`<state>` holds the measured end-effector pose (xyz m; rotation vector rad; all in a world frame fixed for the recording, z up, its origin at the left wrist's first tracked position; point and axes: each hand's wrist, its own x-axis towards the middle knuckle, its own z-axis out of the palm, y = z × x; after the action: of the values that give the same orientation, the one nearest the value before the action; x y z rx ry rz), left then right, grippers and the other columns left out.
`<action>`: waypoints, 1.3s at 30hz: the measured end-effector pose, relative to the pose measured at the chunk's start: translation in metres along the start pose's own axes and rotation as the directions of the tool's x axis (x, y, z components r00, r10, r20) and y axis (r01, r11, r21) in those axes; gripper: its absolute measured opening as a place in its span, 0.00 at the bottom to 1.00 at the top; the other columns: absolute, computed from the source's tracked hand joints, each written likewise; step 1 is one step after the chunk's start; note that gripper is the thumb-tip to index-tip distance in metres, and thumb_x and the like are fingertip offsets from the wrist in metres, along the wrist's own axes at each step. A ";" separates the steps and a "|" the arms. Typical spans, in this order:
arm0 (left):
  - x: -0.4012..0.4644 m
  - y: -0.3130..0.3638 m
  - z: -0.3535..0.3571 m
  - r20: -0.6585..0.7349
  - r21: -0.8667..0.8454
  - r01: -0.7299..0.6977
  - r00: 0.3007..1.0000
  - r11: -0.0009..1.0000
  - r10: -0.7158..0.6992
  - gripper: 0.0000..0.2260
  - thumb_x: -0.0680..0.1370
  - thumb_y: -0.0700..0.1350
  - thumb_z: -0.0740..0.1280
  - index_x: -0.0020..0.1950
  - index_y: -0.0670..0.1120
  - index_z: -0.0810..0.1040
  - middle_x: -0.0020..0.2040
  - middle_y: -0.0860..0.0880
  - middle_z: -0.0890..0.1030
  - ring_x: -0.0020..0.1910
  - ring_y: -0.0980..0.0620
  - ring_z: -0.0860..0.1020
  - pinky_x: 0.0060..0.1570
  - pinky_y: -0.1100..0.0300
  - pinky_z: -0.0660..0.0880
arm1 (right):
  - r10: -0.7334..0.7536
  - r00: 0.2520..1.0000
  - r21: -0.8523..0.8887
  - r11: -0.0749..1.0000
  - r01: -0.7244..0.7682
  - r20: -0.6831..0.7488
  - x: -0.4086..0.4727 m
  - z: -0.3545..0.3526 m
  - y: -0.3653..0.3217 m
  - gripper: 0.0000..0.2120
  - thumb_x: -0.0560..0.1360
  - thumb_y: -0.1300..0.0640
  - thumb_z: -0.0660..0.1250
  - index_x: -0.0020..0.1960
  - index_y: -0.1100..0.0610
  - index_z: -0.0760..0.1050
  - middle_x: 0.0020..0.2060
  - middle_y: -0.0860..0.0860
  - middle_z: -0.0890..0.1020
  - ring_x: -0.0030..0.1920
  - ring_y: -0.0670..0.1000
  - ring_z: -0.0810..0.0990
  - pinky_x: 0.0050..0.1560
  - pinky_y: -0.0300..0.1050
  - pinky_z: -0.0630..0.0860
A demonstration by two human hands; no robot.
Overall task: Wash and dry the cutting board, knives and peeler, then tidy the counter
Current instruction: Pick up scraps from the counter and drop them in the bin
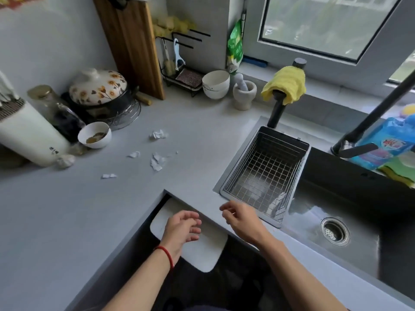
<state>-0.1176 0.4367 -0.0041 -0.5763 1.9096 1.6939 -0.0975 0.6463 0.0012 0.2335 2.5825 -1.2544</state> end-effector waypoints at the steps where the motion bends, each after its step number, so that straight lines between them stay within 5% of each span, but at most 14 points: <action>1: 0.002 -0.004 -0.009 -0.006 0.010 -0.005 1.000 1.000 0.005 0.09 0.80 0.33 0.63 0.53 0.41 0.81 0.47 0.40 0.85 0.38 0.48 0.83 0.39 0.56 0.82 | 0.015 1.000 0.007 1.000 -0.015 0.000 -0.002 0.013 -0.004 0.10 0.81 0.54 0.63 0.57 0.50 0.81 0.46 0.45 0.85 0.44 0.43 0.83 0.51 0.46 0.80; 5: 0.012 -0.031 -0.050 -0.016 0.062 0.056 0.998 0.997 -0.055 0.07 0.79 0.32 0.62 0.51 0.39 0.80 0.42 0.40 0.81 0.31 0.50 0.78 0.30 0.59 0.77 | 0.075 0.997 0.019 0.997 -0.075 0.004 -0.015 0.064 -0.021 0.08 0.81 0.55 0.63 0.56 0.50 0.81 0.46 0.46 0.85 0.44 0.45 0.83 0.49 0.44 0.80; 9: 0.026 -0.067 -0.074 -0.081 0.146 0.138 0.989 0.980 -0.127 0.05 0.78 0.35 0.65 0.50 0.41 0.79 0.43 0.40 0.83 0.36 0.48 0.81 0.39 0.53 0.84 | 0.123 0.992 0.020 0.992 -0.124 0.009 -0.034 0.099 -0.031 0.08 0.81 0.53 0.63 0.57 0.48 0.80 0.46 0.44 0.84 0.43 0.40 0.82 0.43 0.33 0.77; 12: 0.037 -0.088 -0.082 -0.131 0.197 0.263 0.962 0.945 -0.240 0.02 0.77 0.36 0.68 0.49 0.38 0.80 0.41 0.40 0.81 0.36 0.46 0.81 0.43 0.45 0.85 | 0.176 0.984 0.038 0.984 -0.176 0.000 -0.044 0.112 -0.036 0.09 0.81 0.53 0.62 0.57 0.49 0.81 0.45 0.44 0.84 0.43 0.43 0.83 0.41 0.35 0.78; 16: 0.044 -0.099 -0.081 -0.070 0.160 0.345 0.939 0.925 -0.338 0.17 0.79 0.34 0.68 0.68 0.37 0.74 0.54 0.38 0.79 0.49 0.41 0.82 0.43 0.48 0.85 | 0.205 0.979 0.041 0.978 -0.204 -0.014 -0.054 0.124 -0.038 0.10 0.81 0.53 0.62 0.57 0.49 0.80 0.44 0.45 0.83 0.43 0.44 0.83 0.38 0.33 0.76; 18: 0.047 -0.102 -0.078 -0.038 0.107 0.364 0.932 0.925 -0.362 0.17 0.81 0.33 0.65 0.70 0.36 0.72 0.56 0.37 0.79 0.50 0.41 0.82 0.40 0.52 0.84 | 0.214 0.977 0.029 0.977 -0.213 -0.013 -0.057 0.129 -0.038 0.10 0.81 0.53 0.62 0.57 0.49 0.80 0.44 0.45 0.83 0.43 0.44 0.83 0.39 0.34 0.77; 21: 0.052 -0.104 -0.075 -0.063 0.111 0.364 0.931 0.925 -0.359 0.10 0.80 0.35 0.68 0.60 0.33 0.79 0.49 0.37 0.83 0.39 0.47 0.82 0.31 0.57 0.82 | 0.231 0.973 0.019 0.973 -0.231 -0.008 -0.058 0.134 -0.038 0.10 0.81 0.54 0.61 0.57 0.49 0.80 0.45 0.45 0.83 0.45 0.44 0.82 0.43 0.39 0.80; 25: 0.056 -0.111 -0.079 -0.092 0.247 0.308 0.951 0.919 -0.294 0.05 0.79 0.39 0.72 0.51 0.37 0.82 0.42 0.40 0.85 0.34 0.49 0.81 0.43 0.53 0.85 | 0.219 0.976 -0.016 0.976 -0.219 0.005 -0.054 0.139 -0.040 0.10 0.82 0.54 0.61 0.58 0.49 0.80 0.47 0.45 0.83 0.46 0.44 0.82 0.48 0.40 0.81; 30: 0.049 -0.126 -0.099 -0.065 0.323 0.200 0.980 0.925 -0.189 0.03 0.79 0.41 0.72 0.48 0.41 0.83 0.42 0.43 0.85 0.33 0.52 0.82 0.32 0.63 0.80 | 0.187 0.982 -0.116 0.976 -0.186 -0.004 -0.042 0.149 -0.043 0.12 0.82 0.57 0.61 0.61 0.53 0.80 0.55 0.48 0.83 0.53 0.45 0.81 0.58 0.43 0.79; 35: 0.038 -0.156 -0.138 -0.097 0.355 0.233 0.972 0.905 -0.213 0.04 0.77 0.39 0.72 0.43 0.40 0.83 0.36 0.43 0.85 0.29 0.51 0.81 0.33 0.58 0.82 | 0.099 0.995 -0.389 0.916 -0.099 -0.021 -0.024 0.155 -0.043 0.22 0.81 0.58 0.61 0.75 0.51 0.70 0.76 0.49 0.68 0.76 0.53 0.65 0.74 0.55 0.66; 37: 0.032 -0.168 -0.151 -0.113 0.375 0.262 0.965 0.889 -0.237 0.03 0.77 0.37 0.71 0.44 0.39 0.82 0.35 0.43 0.84 0.29 0.51 0.81 0.32 0.57 0.82 | 0.092 0.995 -0.466 0.883 -0.061 0.043 -0.018 0.161 -0.042 0.28 0.80 0.59 0.60 0.79 0.49 0.64 0.79 0.48 0.63 0.78 0.54 0.61 0.75 0.56 0.62; 39: 0.026 -0.181 -0.160 -0.139 0.371 0.313 0.950 0.874 -0.280 0.02 0.77 0.35 0.69 0.46 0.37 0.81 0.36 0.42 0.83 0.30 0.49 0.81 0.35 0.54 0.84 | 0.083 0.989 -0.501 0.866 -0.009 0.126 -0.018 0.174 -0.042 0.26 0.79 0.59 0.59 0.77 0.47 0.66 0.75 0.46 0.70 0.74 0.53 0.67 0.68 0.54 0.64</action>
<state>-0.0412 0.2554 -0.1464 -0.7417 2.0196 1.0738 -0.0632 0.4828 -0.0658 0.0944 2.6447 -0.5230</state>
